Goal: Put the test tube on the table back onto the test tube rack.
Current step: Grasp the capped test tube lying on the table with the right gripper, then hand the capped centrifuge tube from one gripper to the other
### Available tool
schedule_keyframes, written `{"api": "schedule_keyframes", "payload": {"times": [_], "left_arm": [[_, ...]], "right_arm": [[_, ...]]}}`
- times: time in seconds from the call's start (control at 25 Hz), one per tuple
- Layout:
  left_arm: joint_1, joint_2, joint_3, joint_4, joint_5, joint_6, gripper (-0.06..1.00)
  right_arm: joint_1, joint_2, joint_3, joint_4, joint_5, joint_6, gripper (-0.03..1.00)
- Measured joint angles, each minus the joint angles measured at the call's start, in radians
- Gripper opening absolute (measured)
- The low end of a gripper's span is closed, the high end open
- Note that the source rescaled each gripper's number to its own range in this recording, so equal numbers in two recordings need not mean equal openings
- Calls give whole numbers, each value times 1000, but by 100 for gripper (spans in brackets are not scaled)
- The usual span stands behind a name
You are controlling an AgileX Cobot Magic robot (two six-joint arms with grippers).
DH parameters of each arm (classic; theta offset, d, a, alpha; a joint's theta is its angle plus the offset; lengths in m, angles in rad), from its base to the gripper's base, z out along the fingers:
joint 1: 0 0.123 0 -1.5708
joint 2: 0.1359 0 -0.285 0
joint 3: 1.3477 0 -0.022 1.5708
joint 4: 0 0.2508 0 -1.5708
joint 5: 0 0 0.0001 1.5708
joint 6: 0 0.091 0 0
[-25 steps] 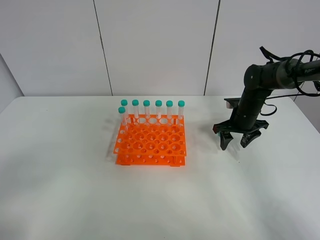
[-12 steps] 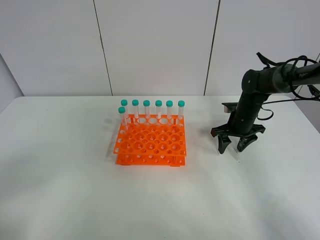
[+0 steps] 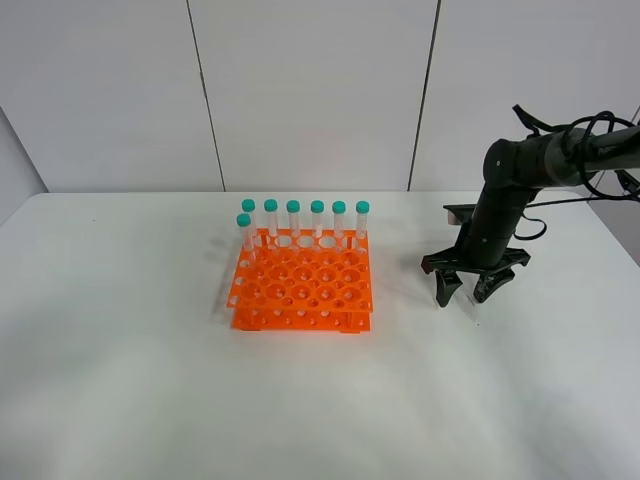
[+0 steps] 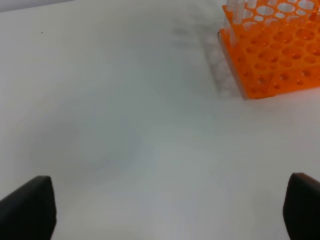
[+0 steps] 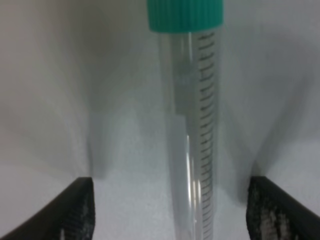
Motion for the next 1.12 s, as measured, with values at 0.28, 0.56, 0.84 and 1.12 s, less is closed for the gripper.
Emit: {"api": "schedule_keyframes", "payload": {"times": [0.28,0.56,0.84,1.12], "left_arm": [[0,0,0,0,0,0,100],[0,0,0,0,0,0,100],[0,0,0,0,0,0,100],[0,0,0,0,0,0,100]], "right_arm": [[0,0,0,0,20,0,72],[0,0,0,0,36,4,20],[0,0,0,0,36,5,1],[0,0,0,0,29,5,1]]}}
